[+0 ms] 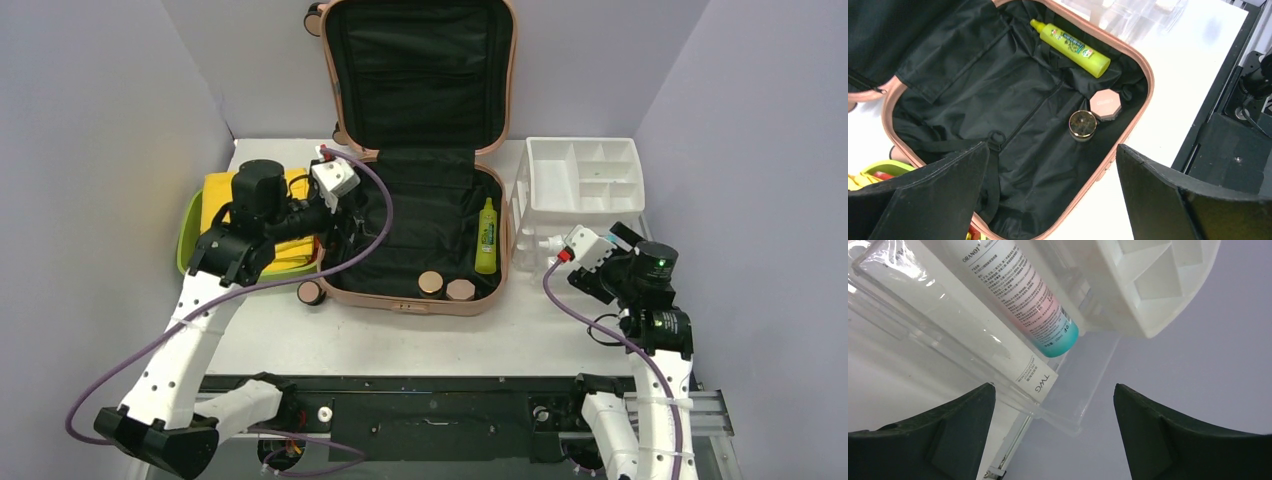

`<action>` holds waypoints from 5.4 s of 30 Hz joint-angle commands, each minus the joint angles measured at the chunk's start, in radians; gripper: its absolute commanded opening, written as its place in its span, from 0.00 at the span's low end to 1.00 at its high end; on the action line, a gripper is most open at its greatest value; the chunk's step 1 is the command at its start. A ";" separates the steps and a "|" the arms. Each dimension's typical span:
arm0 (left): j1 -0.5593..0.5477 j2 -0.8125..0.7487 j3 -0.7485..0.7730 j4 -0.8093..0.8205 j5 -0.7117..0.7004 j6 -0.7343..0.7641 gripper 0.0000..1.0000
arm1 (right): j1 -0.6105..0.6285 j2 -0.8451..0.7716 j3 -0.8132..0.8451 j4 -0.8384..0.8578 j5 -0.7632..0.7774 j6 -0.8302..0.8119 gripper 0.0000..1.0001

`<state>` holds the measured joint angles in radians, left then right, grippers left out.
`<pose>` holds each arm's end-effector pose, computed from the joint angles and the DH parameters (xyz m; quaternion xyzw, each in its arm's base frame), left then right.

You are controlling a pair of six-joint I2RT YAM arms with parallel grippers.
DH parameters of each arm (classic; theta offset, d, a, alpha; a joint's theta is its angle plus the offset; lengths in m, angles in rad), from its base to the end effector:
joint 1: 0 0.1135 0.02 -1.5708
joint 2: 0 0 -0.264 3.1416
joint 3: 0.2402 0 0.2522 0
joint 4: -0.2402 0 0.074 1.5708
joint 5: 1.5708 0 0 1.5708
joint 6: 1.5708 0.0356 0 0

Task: Open, take out, and arrange the luggage
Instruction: Close the drawer in the storage box, then open the drawer in the storage box.

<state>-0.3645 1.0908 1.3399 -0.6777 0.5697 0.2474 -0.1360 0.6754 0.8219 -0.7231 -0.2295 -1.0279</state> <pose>0.1943 -0.0947 0.4230 0.3880 0.7242 -0.2664 0.5041 0.1385 -0.0108 0.3144 -0.4259 0.7642 -0.1763 0.4511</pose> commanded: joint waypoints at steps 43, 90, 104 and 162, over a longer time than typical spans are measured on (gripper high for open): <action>0.297 -0.004 -0.349 0.326 0.181 -0.051 0.96 | 0.075 -0.097 -0.302 0.353 -0.036 -0.343 0.93; 0.297 0.008 -0.389 0.322 0.168 0.048 0.96 | 0.175 0.425 -0.196 1.210 0.206 -0.206 0.94; 0.297 0.044 -0.371 0.293 0.182 0.110 0.96 | 0.149 0.617 0.099 0.921 0.130 -0.281 0.85; 0.231 0.017 -0.351 0.327 0.198 0.145 0.96 | 0.028 0.742 0.184 1.165 0.100 0.074 0.93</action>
<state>-0.1303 1.1263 0.9668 -0.3779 0.7631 0.3786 -0.1299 1.4662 0.9886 0.2562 -0.1692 -1.0199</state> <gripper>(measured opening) 0.965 0.927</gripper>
